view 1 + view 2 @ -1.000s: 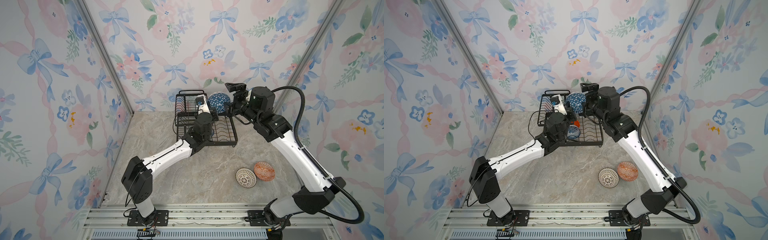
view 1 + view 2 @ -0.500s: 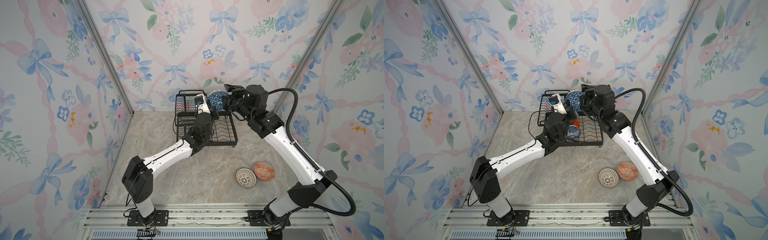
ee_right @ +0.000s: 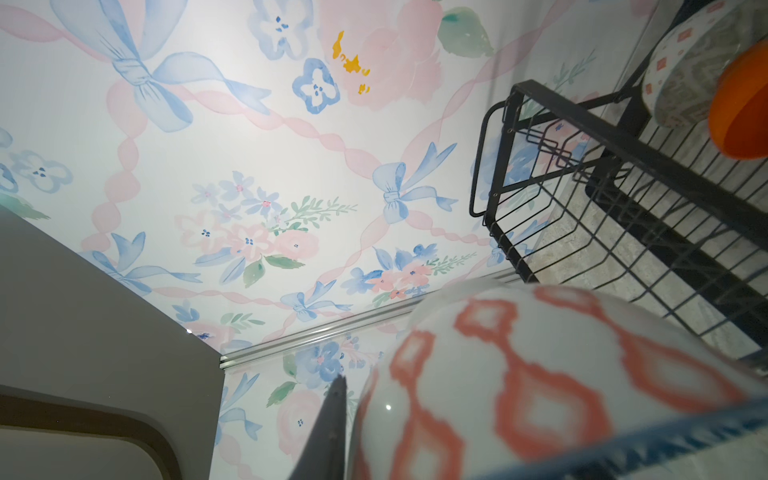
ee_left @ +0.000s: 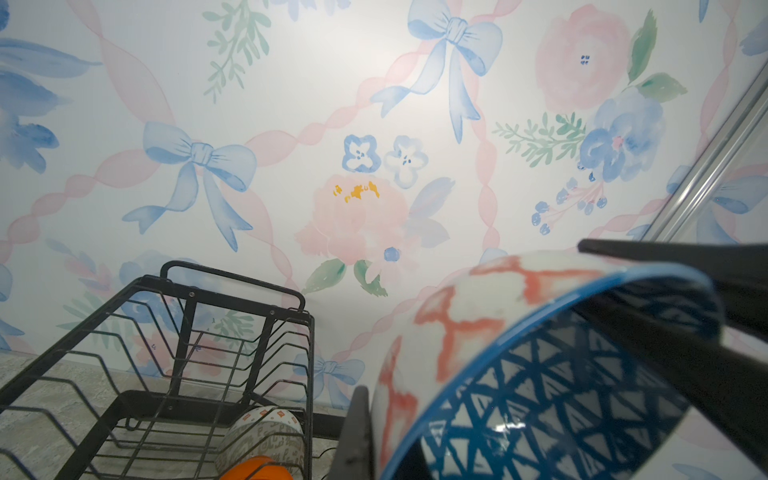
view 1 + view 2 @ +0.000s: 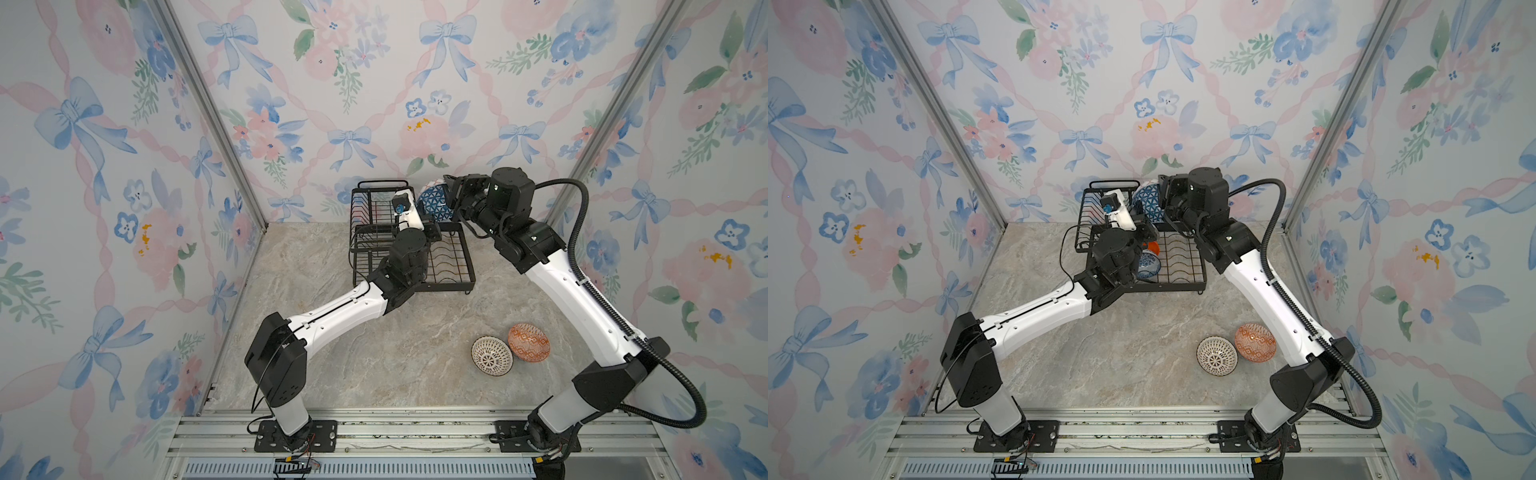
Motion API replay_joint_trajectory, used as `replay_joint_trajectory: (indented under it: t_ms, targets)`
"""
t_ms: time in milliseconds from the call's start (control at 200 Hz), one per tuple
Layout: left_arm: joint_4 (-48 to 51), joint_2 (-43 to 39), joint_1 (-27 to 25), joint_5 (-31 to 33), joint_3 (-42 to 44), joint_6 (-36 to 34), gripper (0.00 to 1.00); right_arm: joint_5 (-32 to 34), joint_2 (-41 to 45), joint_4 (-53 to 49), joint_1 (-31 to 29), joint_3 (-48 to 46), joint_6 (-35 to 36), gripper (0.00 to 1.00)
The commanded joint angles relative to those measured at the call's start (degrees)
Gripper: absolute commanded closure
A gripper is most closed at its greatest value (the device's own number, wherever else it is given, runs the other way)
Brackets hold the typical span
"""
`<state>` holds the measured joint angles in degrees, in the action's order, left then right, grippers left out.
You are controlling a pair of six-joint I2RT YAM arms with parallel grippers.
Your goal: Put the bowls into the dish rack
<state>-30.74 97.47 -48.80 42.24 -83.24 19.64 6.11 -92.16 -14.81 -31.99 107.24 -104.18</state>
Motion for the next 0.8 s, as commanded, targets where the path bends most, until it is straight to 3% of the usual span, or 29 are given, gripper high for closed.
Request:
replay_joint_trajectory:
  t_ms: [0,205,295,425,600,645,710,795]
  targets:
    - [-4.34,-0.90,-0.49,0.30,0.01,-1.69,1.00,1.18,0.13,-0.06,1.84,-0.67,3.46,0.91]
    - [-4.28,-0.68,-0.65,-0.31,0.01,-1.49,1.00,0.40,1.35,1.81,2.37,-3.66,3.06,0.97]
    - [-4.24,-0.67,-0.76,-0.28,0.03,-1.71,0.92,-0.11,1.71,2.20,2.59,-4.30,3.38,0.97]
    - [-4.14,-0.84,-1.00,-0.15,0.31,-2.03,0.91,-0.42,2.24,2.39,2.85,-4.73,4.27,0.98]
    - [-4.14,-1.94,-1.36,0.15,1.92,-2.05,0.77,-0.54,2.76,3.40,3.19,-6.12,4.67,0.98]
    - [-4.10,-2.34,-1.51,0.19,2.41,-2.23,0.70,-0.41,2.95,3.92,3.33,-6.78,4.60,0.99]
    - [-3.52,-2.98,-1.53,0.20,3.35,-2.24,0.48,-0.23,3.21,4.78,3.38,-7.95,4.18,0.99]
    - [-2.03,-4.43,-1.78,-0.16,4.91,-2.32,0.27,-0.28,3.39,6.73,3.73,-9.43,4.22,1.00]
